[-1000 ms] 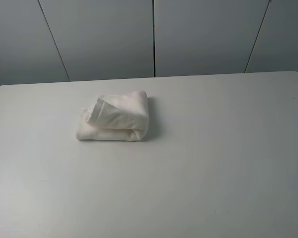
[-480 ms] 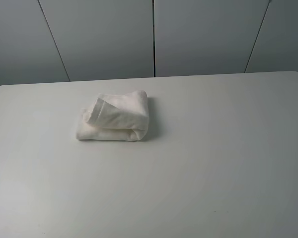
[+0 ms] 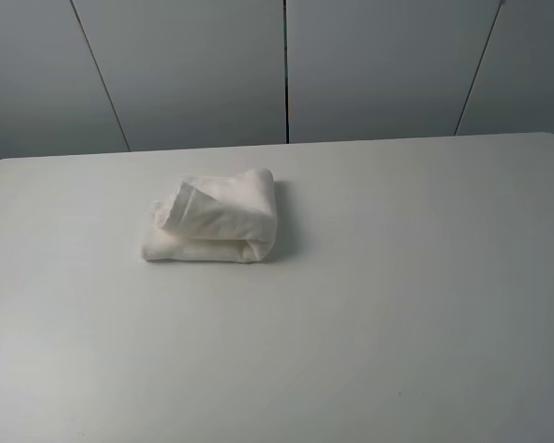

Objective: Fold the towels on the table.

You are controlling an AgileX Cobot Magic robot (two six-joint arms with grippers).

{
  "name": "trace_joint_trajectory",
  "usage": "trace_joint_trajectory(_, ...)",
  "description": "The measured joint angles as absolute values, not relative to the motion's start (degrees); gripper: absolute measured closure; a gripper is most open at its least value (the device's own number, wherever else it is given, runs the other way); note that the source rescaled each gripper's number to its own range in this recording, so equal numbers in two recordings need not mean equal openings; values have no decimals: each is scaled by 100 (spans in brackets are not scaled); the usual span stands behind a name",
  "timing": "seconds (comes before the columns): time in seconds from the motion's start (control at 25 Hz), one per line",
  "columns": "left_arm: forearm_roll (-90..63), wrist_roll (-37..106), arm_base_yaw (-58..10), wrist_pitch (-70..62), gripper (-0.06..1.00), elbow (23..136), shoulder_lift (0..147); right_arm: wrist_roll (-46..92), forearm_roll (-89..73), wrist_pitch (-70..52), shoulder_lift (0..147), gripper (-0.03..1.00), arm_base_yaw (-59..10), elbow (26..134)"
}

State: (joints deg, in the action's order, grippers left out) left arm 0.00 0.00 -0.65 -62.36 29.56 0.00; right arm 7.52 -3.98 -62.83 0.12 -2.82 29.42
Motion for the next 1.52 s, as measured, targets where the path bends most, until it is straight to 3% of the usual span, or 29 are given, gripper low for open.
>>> trace_joint_trajectory(0.28,0,0,-65,-6236,-5,2956,0,752,-406,-6283,0,-3,-189,2942)
trace_joint_trajectory(1.52,38,0,-65,-6236,-5,2956,0,752,-527,-6283,-9,-3,-189,2942)
